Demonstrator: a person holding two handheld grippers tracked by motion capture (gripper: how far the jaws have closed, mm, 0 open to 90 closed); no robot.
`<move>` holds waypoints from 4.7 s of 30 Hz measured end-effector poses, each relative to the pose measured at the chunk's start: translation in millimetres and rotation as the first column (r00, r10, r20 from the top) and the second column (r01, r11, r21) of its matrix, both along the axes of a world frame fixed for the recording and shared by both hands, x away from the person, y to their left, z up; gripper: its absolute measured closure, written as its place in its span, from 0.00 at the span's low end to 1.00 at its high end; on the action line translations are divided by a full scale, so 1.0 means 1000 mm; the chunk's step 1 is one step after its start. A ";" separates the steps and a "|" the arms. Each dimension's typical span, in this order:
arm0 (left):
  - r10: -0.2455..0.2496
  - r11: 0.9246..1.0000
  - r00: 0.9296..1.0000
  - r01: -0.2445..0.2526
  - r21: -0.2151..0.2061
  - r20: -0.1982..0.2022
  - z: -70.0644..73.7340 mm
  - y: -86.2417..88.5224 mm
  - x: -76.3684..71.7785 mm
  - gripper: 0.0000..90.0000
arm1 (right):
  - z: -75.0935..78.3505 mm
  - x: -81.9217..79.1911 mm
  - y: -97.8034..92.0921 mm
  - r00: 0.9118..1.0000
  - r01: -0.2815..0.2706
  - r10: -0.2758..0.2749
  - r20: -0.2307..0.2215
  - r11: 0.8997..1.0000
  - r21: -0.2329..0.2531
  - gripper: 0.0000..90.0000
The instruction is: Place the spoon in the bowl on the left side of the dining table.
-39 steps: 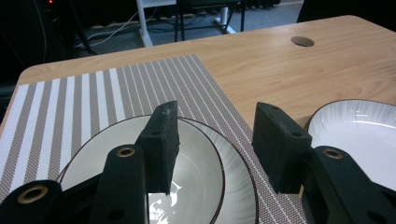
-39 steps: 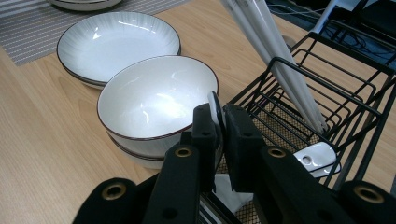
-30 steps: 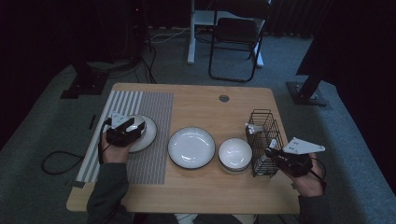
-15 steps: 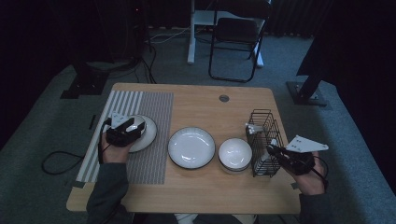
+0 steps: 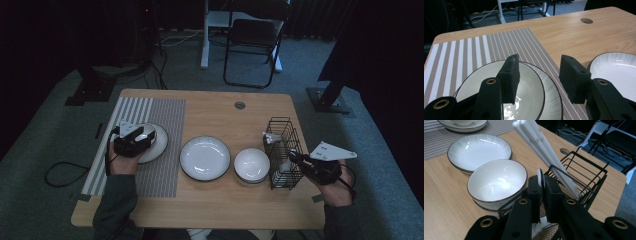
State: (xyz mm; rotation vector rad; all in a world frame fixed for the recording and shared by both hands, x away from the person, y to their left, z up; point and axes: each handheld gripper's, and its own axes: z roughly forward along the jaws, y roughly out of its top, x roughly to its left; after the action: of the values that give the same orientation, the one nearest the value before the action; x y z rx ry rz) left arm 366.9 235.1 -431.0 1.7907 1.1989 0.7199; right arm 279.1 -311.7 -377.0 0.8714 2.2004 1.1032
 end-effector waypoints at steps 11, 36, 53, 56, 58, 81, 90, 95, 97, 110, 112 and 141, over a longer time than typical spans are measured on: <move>0.000 1.000 1.000 0.000 0.000 -0.001 0.000 0.000 0.000 0.58 | 0.015 -0.002 -0.005 0.999 0.003 -0.004 0.031 1.000 0.030 0.94; -0.003 1.000 1.000 0.003 -0.002 -0.004 -0.001 -0.001 0.000 0.58 | 0.045 -0.003 0.010 0.993 -0.061 0.057 0.101 0.997 0.040 0.94; -0.007 1.000 1.000 0.007 0.001 -0.006 -0.002 -0.002 0.000 0.58 | 0.053 0.001 0.032 0.985 -0.128 0.124 0.116 0.991 0.027 0.94; -0.007 1.000 1.000 0.007 0.001 -0.007 -0.001 -0.002 0.000 0.58 | 0.052 0.003 0.036 0.984 -0.139 0.134 0.116 0.990 0.032 0.94; -0.007 1.000 1.000 0.007 0.000 -0.007 -0.001 -0.002 0.000 0.58 | 0.050 0.004 0.038 0.983 -0.146 0.141 0.113 0.989 0.034 0.94; -0.013 1.000 1.000 0.013 -0.002 0.001 0.000 -0.004 -0.001 0.58 | 0.031 0.014 0.070 0.974 -0.219 0.212 0.081 0.972 0.083 0.94; -0.022 1.000 1.000 0.022 -0.007 0.006 0.003 -0.005 -0.002 0.58 | 0.027 0.017 0.077 0.971 -0.232 0.227 0.070 0.969 0.086 0.94; -0.028 1.000 0.999 0.028 -0.009 0.020 0.009 -0.005 -0.004 0.58 | 0.024 0.020 0.084 0.969 -0.242 0.238 0.062 0.967 0.085 0.94; -0.029 0.999 0.999 0.029 -0.014 0.025 0.011 -0.005 -0.004 0.58 | 0.024 0.021 0.087 0.968 -0.247 0.243 0.058 0.965 0.084 0.94; -0.040 0.999 0.999 0.040 -0.019 0.014 0.010 -0.002 -0.012 0.58 | 0.019 0.027 0.105 0.961 -0.277 0.274 0.046 0.957 0.086 0.94; -0.044 0.999 0.999 0.044 -0.021 0.010 0.009 -0.002 -0.013 0.58 | 0.019 0.028 0.108 0.960 -0.279 0.276 0.045 0.956 0.088 0.94; -0.096 0.995 0.995 0.096 0.017 0.007 -0.018 -0.009 -0.032 0.58 | 0.018 0.041 0.139 0.953 -0.302 0.299 0.041 0.946 0.120 0.94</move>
State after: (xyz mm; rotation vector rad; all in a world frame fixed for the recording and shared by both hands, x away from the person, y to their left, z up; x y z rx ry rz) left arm 334.6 226.1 -449.4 1.8443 1.0965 0.6821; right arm 320.3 -173.1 -359.5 0.5795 2.3179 1.3984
